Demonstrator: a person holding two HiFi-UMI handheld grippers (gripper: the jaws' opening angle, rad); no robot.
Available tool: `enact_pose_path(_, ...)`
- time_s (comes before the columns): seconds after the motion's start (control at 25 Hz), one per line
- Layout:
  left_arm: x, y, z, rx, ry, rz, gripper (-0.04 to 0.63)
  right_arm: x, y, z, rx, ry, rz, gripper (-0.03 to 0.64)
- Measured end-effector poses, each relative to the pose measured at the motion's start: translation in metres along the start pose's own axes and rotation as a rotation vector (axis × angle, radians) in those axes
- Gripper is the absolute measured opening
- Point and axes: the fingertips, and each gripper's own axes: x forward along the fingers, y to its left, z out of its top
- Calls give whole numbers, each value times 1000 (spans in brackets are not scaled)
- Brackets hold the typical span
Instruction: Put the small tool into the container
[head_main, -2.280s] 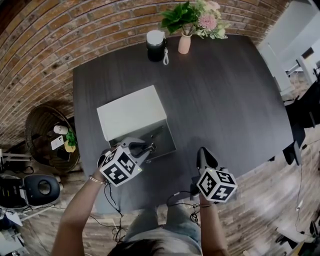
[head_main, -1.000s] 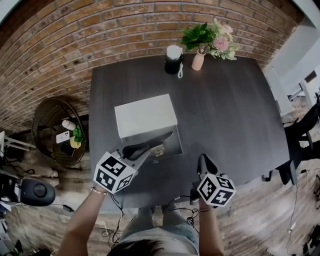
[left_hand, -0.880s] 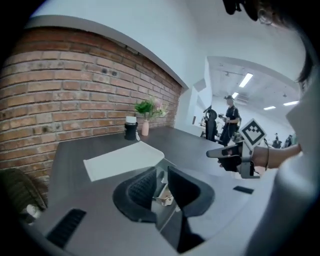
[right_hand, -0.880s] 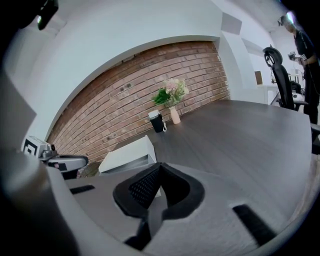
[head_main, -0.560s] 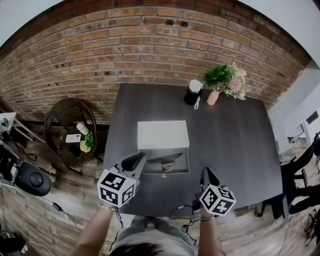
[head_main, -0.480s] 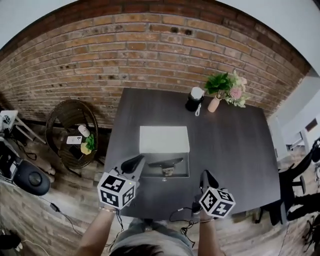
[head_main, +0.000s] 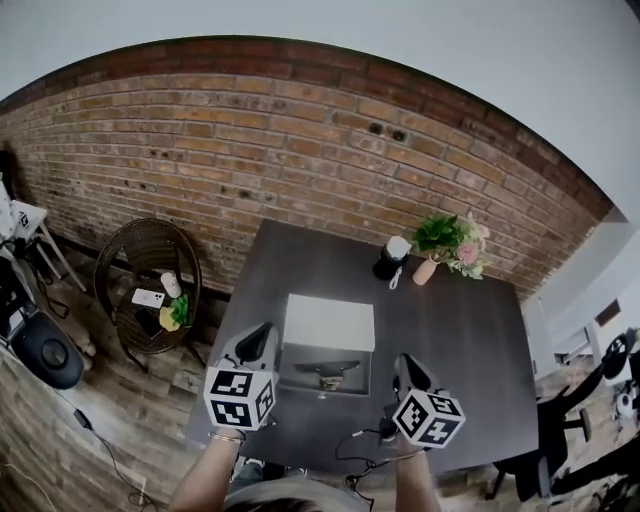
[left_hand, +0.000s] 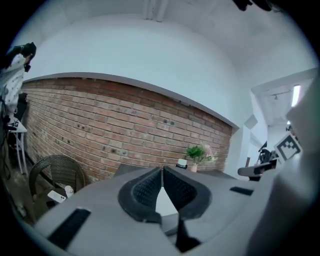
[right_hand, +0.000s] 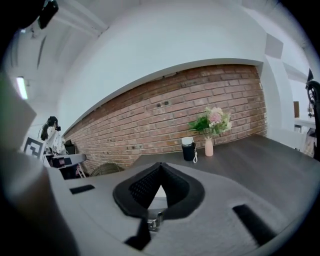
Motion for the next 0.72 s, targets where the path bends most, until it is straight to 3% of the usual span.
enact_pose_path(0.72, 8, 5, -1, 28, 42, -27, 12, 3, 18, 11, 0, -31, 18, 0)
